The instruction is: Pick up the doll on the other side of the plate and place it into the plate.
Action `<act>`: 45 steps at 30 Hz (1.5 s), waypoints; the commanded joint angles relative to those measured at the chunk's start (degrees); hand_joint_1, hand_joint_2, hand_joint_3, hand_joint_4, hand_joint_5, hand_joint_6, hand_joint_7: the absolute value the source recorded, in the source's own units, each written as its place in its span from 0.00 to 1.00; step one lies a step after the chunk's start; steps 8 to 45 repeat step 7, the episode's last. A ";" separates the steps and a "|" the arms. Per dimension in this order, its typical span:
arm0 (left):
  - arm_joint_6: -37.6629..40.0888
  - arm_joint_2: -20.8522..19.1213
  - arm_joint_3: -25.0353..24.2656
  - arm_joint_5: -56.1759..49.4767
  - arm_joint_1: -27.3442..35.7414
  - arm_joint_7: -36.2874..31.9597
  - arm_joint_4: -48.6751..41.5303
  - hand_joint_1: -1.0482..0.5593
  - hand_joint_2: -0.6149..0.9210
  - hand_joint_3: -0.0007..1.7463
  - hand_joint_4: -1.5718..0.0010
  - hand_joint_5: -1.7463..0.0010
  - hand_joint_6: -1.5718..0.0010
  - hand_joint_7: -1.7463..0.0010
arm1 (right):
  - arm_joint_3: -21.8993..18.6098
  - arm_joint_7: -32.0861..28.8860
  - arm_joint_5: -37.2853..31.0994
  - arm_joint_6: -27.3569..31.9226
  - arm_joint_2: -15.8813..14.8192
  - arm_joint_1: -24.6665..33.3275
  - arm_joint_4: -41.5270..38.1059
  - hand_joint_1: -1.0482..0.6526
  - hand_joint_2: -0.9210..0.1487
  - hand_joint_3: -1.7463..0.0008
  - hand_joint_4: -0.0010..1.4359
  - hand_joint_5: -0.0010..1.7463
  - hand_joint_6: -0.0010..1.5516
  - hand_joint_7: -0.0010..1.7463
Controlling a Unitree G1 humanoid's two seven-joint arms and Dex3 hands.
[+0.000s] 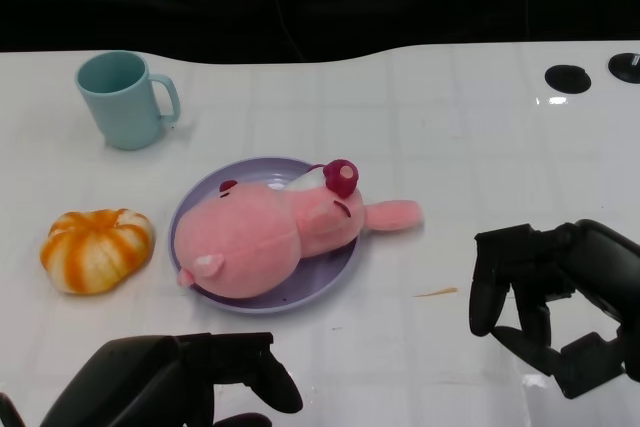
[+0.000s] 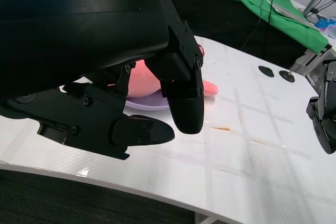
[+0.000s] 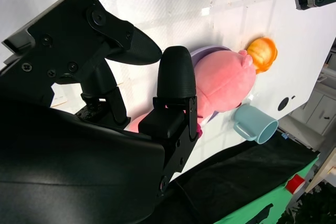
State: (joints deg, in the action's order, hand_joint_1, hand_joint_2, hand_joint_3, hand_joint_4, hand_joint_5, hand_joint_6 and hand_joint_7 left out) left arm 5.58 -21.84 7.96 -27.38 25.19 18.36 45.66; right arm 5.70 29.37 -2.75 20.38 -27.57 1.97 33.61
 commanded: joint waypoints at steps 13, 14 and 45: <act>-2.62 -0.10 0.17 -0.68 0.29 -0.96 -0.37 0.52 1.00 0.21 0.61 0.04 0.54 0.49 | 0.33 0.69 -0.07 -1.50 -0.91 0.15 -0.86 0.59 0.45 0.34 0.52 0.96 0.45 0.80; -2.62 -0.10 0.17 -0.68 0.29 -0.96 -0.37 0.52 1.00 0.21 0.61 0.04 0.54 0.49 | 0.33 0.69 -0.07 -1.50 -0.91 0.15 -0.86 0.59 0.45 0.34 0.52 0.96 0.45 0.80; -2.62 -0.10 0.17 -0.68 0.29 -0.96 -0.37 0.52 1.00 0.21 0.61 0.04 0.54 0.49 | 0.33 0.69 -0.07 -1.50 -0.91 0.15 -0.86 0.59 0.45 0.34 0.52 0.96 0.45 0.80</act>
